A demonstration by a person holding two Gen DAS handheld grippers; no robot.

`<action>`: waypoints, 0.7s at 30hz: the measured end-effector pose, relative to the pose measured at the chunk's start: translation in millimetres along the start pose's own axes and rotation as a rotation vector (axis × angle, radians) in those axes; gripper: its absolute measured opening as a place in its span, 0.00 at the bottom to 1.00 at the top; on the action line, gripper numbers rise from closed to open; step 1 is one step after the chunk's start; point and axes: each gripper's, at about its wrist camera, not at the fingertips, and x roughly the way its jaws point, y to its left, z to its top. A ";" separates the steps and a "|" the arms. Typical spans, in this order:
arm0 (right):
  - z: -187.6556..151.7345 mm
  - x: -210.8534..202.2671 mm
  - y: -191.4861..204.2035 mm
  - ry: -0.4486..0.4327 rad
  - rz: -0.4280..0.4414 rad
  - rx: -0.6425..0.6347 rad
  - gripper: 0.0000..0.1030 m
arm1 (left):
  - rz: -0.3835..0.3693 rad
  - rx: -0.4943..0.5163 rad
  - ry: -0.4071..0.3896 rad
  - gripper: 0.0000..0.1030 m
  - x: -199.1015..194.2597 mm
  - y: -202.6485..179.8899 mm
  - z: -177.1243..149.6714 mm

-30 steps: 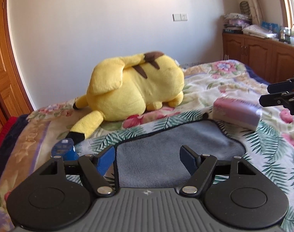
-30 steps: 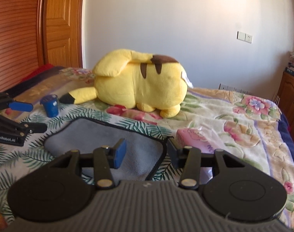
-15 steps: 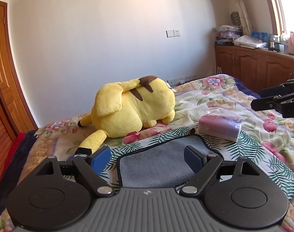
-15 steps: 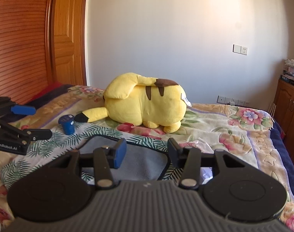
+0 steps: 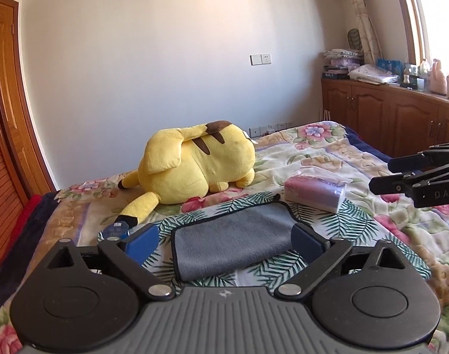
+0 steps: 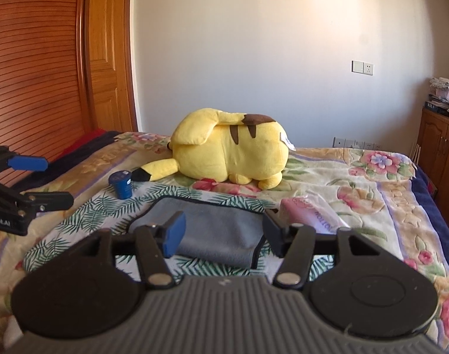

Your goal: Fold towel

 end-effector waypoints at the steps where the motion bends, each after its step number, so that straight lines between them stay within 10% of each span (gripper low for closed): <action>1: -1.6 -2.2 0.8 0.001 -0.001 0.002 0.62 | 0.001 -0.002 -0.002 0.81 -3.2 -1.0 -1.8; 21: -32.3 -41.2 16.6 0.003 -0.023 0.014 1.00 | 0.015 -0.084 -0.011 0.84 -58.3 -15.3 -35.8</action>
